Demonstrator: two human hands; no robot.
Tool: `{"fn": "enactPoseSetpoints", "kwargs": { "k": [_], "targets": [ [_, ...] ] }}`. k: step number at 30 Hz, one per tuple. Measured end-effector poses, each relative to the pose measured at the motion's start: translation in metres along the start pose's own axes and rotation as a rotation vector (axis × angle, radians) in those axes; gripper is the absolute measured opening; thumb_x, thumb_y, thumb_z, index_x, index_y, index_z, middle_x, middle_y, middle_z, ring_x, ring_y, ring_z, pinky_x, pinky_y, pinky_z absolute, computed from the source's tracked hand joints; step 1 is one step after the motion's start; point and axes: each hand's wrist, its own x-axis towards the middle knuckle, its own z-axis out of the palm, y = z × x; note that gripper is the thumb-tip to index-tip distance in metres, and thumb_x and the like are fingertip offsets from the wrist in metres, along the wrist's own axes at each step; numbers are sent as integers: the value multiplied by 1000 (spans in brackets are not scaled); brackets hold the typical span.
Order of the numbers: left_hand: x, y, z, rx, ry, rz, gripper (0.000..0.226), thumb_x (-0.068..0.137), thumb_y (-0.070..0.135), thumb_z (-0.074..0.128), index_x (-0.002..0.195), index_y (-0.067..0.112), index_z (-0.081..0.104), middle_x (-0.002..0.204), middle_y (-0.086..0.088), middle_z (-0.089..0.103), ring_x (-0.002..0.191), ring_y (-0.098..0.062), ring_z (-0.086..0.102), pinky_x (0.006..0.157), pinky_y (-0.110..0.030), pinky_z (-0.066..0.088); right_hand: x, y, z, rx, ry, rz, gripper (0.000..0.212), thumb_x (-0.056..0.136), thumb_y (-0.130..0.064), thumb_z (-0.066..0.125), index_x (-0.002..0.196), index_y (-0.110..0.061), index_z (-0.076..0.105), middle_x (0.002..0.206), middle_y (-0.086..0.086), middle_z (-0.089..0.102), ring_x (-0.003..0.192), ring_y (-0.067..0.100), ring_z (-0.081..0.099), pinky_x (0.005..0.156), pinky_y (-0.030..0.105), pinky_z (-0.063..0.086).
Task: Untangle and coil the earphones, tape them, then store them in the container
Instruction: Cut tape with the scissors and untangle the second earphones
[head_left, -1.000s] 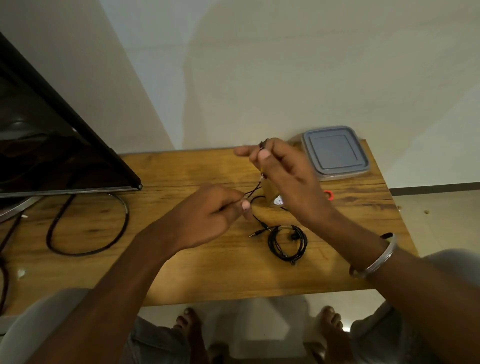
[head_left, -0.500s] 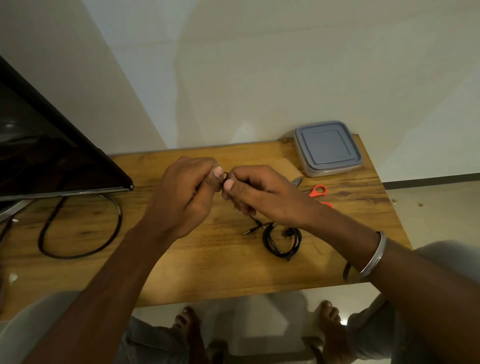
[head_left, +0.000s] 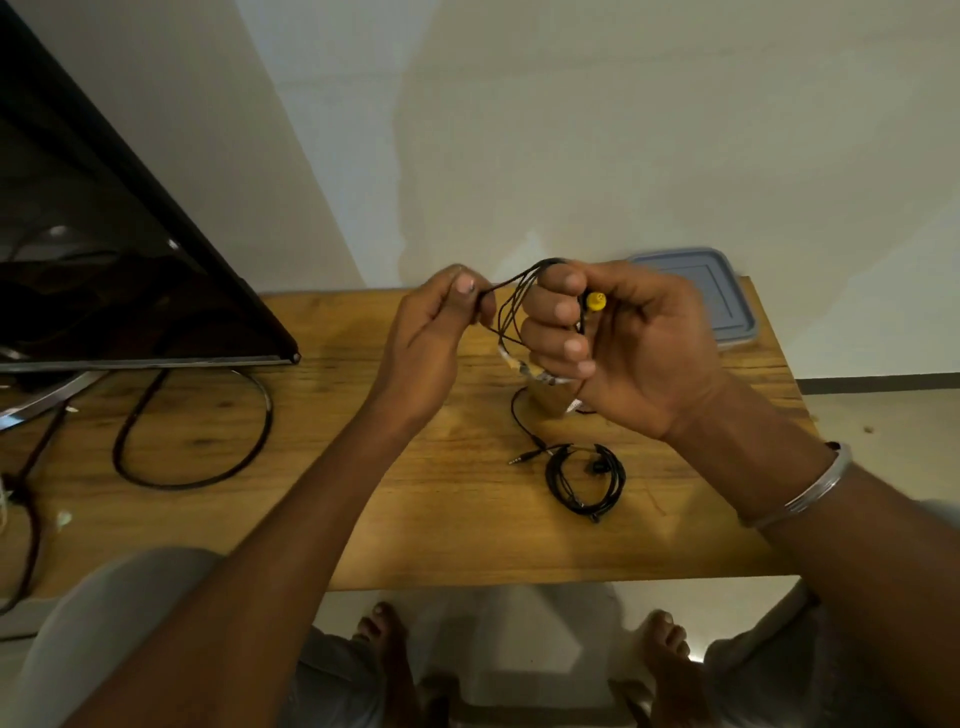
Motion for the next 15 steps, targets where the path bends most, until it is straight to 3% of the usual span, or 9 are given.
{"fn": "enactPoseSetpoints", "kwargs": {
  "k": [3,6,11,15],
  "targets": [
    [19,15,9,92,97,96,32,107,16,35,82,19,54,79,12,53,76,-6,50,73,-31,48,-3,-11,-1,-77,48,-63,20,90,-20,38,75,-15,50,68,-2,49,54,11,43,46,21,30],
    [42,38,14,305,148,244,29,107,16,37,87,15,57,85,1,58,78,-7,53,71,-28,44,-6,-27,-7,-126,126,-155,20,91,-20,37,75,-16,47,67,-2,46,54,11,40,46,22,28],
    [65,60,1,737,106,521,33,107,20,37,93,5,63,88,-7,63,86,-24,58,75,-39,45,-7,-30,-18,-72,184,-204,15,87,-19,39,74,-17,46,66,-4,43,53,10,36,46,22,24],
    [66,59,-26,858,71,432,38,108,33,35,96,10,63,62,7,51,61,-16,51,63,-36,44,-6,-36,-21,37,161,-237,14,86,-18,39,74,-18,45,64,-5,42,52,9,37,45,21,25]
  ]
}}
